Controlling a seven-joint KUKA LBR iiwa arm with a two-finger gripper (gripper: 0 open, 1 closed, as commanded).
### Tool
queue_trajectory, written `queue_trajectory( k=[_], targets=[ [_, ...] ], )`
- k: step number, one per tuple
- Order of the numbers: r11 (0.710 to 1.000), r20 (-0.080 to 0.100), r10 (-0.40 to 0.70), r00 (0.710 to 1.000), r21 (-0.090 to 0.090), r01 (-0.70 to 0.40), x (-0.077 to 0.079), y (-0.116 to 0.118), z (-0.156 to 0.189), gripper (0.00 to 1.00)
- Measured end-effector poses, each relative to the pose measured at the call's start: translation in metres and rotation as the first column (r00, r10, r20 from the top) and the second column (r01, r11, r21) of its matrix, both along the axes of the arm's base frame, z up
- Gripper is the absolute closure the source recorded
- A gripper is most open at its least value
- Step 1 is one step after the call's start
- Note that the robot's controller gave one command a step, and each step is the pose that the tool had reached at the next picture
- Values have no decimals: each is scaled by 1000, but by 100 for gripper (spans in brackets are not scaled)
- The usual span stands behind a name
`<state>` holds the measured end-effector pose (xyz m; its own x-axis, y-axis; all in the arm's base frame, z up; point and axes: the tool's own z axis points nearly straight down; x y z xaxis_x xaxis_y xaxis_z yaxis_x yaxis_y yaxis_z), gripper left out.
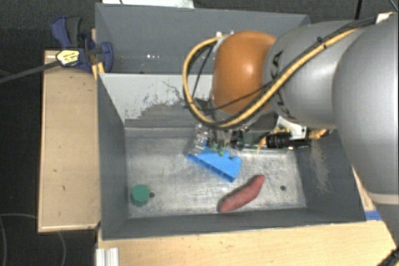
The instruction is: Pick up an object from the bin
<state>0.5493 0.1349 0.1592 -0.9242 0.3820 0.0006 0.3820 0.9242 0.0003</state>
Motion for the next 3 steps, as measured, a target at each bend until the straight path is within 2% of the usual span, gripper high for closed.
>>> queue_trajectory(
  k=[1,2,3],
  targets=[
    [999,-6,54,999,-2,-54,-9,-16,41,100],
    [997,-1,76,997,-1,-76,-9,-23,103,100],
    [991,8,131,991,0,-131,28,2,5,0]
  ],
)
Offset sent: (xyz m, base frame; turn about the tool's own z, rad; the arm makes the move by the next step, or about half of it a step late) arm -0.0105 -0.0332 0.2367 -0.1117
